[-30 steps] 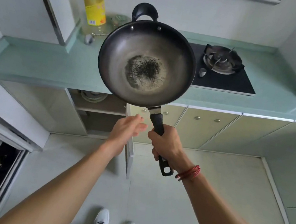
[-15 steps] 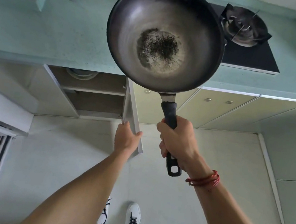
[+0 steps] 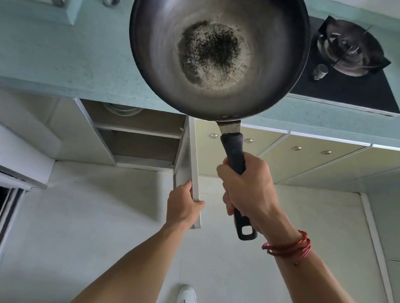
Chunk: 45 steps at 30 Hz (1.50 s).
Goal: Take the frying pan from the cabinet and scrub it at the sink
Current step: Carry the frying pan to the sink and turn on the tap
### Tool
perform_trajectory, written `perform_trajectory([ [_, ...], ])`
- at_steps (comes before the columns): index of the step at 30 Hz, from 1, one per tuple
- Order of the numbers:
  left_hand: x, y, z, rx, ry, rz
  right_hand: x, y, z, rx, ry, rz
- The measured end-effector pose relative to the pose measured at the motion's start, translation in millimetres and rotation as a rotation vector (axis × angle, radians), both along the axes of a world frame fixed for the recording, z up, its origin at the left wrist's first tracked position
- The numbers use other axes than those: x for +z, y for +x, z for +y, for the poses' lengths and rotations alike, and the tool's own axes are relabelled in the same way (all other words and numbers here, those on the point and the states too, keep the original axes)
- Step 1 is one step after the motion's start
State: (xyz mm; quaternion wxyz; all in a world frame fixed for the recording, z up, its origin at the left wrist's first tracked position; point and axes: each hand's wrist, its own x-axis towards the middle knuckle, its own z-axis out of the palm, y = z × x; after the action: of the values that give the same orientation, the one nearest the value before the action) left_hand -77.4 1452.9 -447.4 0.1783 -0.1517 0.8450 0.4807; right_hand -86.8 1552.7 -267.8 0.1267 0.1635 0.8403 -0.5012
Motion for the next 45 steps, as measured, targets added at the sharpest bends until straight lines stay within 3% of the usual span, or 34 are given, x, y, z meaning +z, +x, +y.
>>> perform_trajectory([
  [13,5.7,-9.0,-126.1,0.007,-0.138,-0.051,5.5,-29.4,-54.1,0.022,-0.081,-0.001],
  [27,3.2,-115.9,-241.5,-0.089,-0.708,0.231,-9.7,-64.1,-78.4,0.013,-0.02,-0.014],
  [45,23.1,-131.0,-230.6,-0.141,-0.683,0.194,5.1,-65.6,-61.5,-0.035,-0.029,-0.024],
])
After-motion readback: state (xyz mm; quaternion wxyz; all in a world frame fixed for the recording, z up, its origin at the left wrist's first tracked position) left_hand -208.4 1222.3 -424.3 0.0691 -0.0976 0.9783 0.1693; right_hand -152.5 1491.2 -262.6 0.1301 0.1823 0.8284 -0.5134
